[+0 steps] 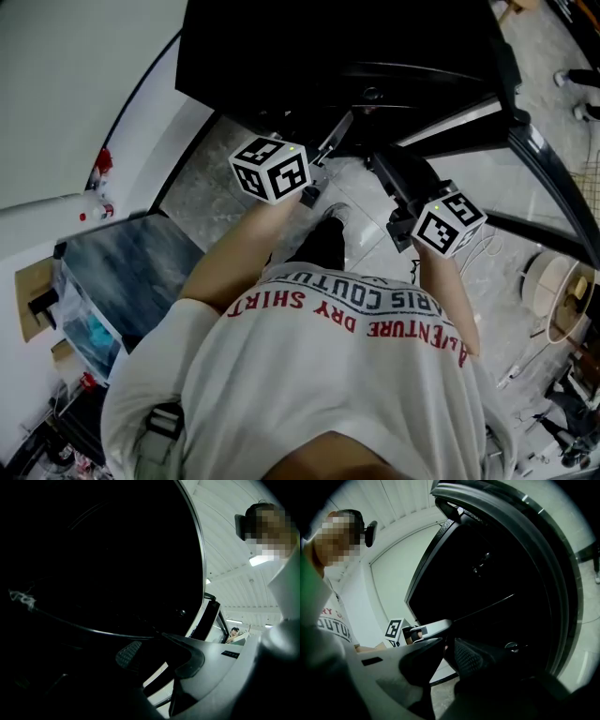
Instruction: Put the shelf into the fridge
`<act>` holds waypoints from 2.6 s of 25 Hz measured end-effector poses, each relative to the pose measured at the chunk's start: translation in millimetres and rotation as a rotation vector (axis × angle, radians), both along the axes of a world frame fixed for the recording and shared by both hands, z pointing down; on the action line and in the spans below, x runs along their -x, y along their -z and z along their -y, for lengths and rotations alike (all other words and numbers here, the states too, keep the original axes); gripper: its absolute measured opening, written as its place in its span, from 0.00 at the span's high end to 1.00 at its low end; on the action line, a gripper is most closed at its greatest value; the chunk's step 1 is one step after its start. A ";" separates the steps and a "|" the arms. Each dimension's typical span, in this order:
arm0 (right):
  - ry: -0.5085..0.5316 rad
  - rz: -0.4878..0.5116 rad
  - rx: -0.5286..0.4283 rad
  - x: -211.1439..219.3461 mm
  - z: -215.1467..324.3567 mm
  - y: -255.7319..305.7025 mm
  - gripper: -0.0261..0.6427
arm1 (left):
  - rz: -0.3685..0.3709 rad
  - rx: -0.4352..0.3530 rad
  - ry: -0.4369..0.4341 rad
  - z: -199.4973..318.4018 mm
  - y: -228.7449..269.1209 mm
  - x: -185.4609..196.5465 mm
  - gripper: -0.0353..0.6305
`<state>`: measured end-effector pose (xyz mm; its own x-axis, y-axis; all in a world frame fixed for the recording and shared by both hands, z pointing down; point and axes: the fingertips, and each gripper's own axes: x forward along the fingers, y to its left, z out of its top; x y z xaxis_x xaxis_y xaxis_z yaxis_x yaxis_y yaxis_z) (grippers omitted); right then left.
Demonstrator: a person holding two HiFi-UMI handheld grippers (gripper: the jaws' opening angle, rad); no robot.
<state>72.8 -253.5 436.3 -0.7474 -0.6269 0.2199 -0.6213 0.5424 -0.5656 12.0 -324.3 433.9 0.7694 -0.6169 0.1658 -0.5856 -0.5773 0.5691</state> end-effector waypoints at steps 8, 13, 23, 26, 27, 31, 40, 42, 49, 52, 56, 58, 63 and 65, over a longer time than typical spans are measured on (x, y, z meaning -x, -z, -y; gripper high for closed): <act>-0.003 -0.007 -0.011 0.2 1.4 1.2 0.87 | 0.011 -0.020 0.016 11.7 0.3 1.8 0.74; -0.005 -0.017 -0.012 1.6 2.6 -1.0 0.87 | 0.017 -0.028 0.024 19.5 0.6 3.0 0.74; -0.002 -0.033 -0.005 0.1 0.2 -5.5 0.89 | 0.028 -0.030 0.070 40.3 1.3 7.5 0.74; 0.002 -0.038 -0.009 0.9 -0.9 -3.7 0.89 | 0.035 -0.025 0.078 43.5 1.5 6.4 0.73; 0.003 -0.038 -0.013 1.2 -0.9 -2.3 0.89 | 0.035 -0.026 0.079 44.0 1.6 6.1 0.73; 0.002 -0.037 -0.017 -0.9 -1.9 0.8 0.89 | 0.026 -0.028 0.076 44.3 1.0 5.9 0.73; -0.003 -0.039 -0.044 -4.5 -10.2 16.5 0.90 | 0.065 -0.003 0.073 22.6 -1.2 11.5 0.73; -0.005 -0.035 -0.064 -4.0 -12.4 27.2 0.91 | 0.075 0.023 0.058 9.3 -1.8 12.8 0.73; -0.025 -0.017 -0.101 -2.1 -35.6 56.1 0.92 | 0.054 0.011 -0.060 -63.4 28.5 13.9 0.82; -0.016 -0.013 -0.134 -0.1 -52.6 74.2 0.92 | 0.030 -0.015 -0.096 -97.0 50.6 14.3 0.85; 0.005 -0.009 -0.189 4.6 -78.8 99.7 0.92 | 0.018 -0.057 -0.140 -138.9 81.0 10.5 0.87; 0.023 0.000 -0.212 9.3 -92.2 111.1 0.92 | 0.003 -0.084 -0.159 -156.2 97.0 9.7 0.88; 0.056 0.054 -0.253 15.6 -118.0 126.0 0.92 | -0.019 -0.140 -0.169 -185.5 123.2 16.4 0.88; 0.051 0.025 -0.262 15.9 -122.2 124.1 0.92 | -0.025 -0.143 -0.168 -191.2 127.0 19.4 0.88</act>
<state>56.9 -131.3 312.2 -0.7827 -0.6213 0.0359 -0.5769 0.7026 -0.4166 -7.4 -133.1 306.9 0.8663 -0.4952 0.0655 -0.4608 -0.7416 0.4876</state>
